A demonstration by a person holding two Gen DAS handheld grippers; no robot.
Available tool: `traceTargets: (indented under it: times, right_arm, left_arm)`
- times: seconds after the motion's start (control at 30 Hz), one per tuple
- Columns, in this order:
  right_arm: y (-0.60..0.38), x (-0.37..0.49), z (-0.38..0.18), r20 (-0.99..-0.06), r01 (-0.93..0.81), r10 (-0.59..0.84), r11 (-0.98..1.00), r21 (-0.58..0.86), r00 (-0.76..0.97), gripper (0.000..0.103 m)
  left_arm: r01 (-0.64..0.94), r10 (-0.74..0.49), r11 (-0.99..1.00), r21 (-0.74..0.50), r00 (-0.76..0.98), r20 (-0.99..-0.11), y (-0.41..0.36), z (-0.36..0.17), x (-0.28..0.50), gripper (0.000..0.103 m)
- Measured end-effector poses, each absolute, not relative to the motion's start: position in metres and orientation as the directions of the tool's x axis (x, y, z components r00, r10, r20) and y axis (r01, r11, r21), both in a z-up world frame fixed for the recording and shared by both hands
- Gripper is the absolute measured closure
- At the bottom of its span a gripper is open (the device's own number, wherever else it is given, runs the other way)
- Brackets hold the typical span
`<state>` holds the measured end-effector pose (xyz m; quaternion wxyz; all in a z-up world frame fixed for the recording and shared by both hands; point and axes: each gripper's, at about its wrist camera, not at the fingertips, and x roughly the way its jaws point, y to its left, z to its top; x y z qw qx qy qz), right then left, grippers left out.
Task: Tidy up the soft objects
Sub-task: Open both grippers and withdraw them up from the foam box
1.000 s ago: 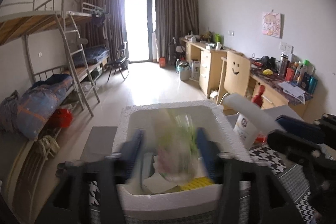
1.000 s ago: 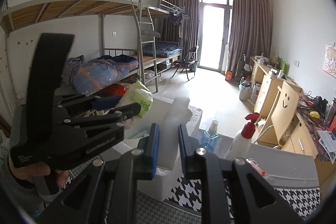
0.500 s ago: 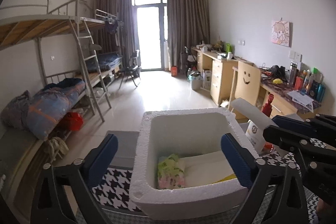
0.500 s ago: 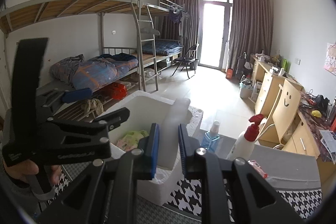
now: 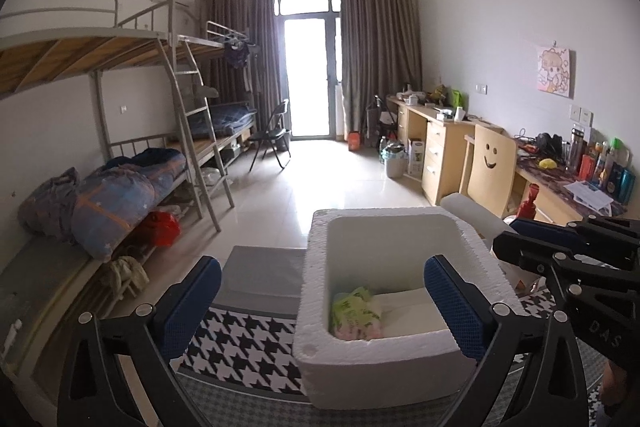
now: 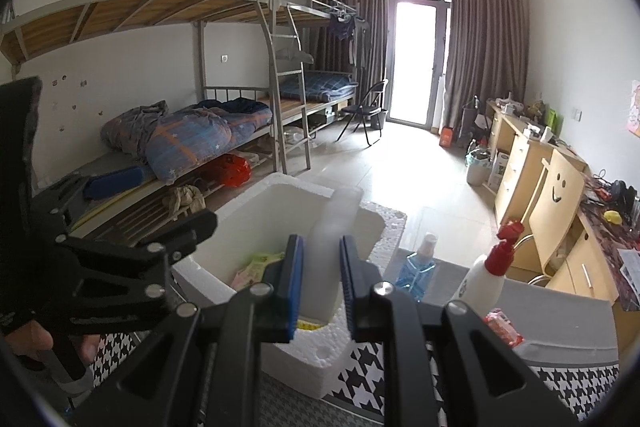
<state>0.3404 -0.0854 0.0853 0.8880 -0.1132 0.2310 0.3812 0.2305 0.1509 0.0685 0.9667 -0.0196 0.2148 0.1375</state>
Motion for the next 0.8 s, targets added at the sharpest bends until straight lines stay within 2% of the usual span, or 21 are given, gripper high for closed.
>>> traceTargets:
  times: [0.37,0.4,0.43,0.47,0.53,0.8]
  right_arm:
    - [-0.073,0.354,0.077,-0.53,-0.742,0.634,0.67,0.014,0.563,0.079]
    - [-0.072,0.356,0.077,-0.535,-0.742,0.633,0.67,0.017,0.559,0.075]
    - [-0.072,0.358,0.076,-0.542,-0.735,0.626,0.678,0.022,0.561,0.061]
    - [-0.073,0.36,0.076,-0.546,-0.724,0.617,0.689,0.025,0.568,0.043]
    - [-0.078,0.362,0.077,-0.531,-0.707,0.611,0.707,0.031,0.588,0.03]
    - [-0.086,0.353,0.083,-0.513,-0.701,0.606,0.713,0.011,0.608,0.03]
  left_arm:
    - [-0.292,0.268,0.956,0.011,0.863,-0.428,0.158,0.065,0.225,0.001]
    - [-0.292,0.267,0.956,0.009,0.863,-0.43,0.158,0.064,0.225,0.001]
    - [-0.292,0.267,0.956,0.008,0.863,-0.43,0.158,0.064,0.225,0.001]
    - [-0.291,0.266,0.957,0.009,0.863,-0.429,0.158,0.064,0.225,0.001]
    - [-0.288,0.266,0.957,0.013,0.863,-0.43,0.158,0.064,0.226,0.001]
    - [-0.274,0.254,0.962,0.015,0.869,-0.425,0.153,0.065,0.223,0.001]
